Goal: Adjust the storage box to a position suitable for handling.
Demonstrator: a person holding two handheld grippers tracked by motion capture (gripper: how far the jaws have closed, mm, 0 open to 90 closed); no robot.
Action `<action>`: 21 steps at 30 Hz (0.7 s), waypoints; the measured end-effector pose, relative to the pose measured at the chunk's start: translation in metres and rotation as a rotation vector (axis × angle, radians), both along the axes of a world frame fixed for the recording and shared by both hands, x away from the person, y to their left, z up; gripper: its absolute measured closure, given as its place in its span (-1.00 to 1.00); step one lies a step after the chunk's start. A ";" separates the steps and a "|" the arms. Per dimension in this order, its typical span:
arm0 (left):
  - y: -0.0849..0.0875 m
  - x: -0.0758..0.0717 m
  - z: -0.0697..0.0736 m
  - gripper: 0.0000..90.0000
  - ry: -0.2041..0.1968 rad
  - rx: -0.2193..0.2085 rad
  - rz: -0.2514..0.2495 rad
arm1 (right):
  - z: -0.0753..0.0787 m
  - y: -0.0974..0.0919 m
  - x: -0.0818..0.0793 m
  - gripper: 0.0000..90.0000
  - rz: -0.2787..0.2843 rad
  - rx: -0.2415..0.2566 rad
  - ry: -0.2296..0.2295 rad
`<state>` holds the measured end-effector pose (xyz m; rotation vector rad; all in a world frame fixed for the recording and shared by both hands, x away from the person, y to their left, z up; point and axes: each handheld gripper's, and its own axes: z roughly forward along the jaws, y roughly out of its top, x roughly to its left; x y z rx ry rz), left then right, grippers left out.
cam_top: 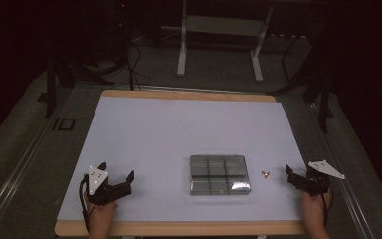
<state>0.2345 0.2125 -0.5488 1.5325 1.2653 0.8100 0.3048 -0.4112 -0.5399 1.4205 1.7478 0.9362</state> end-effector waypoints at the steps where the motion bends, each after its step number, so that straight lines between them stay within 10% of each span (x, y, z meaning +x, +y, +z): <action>1: 0.000 0.000 0.000 -1.00 -0.001 0.000 0.005 | 0.000 0.000 0.000 -0.66 0.000 -0.003 -0.001; 21: 0.007 0.001 0.000 -1.00 0.008 -0.077 -0.011 | -0.001 0.009 -0.003 -0.67 -0.023 -0.092 -0.027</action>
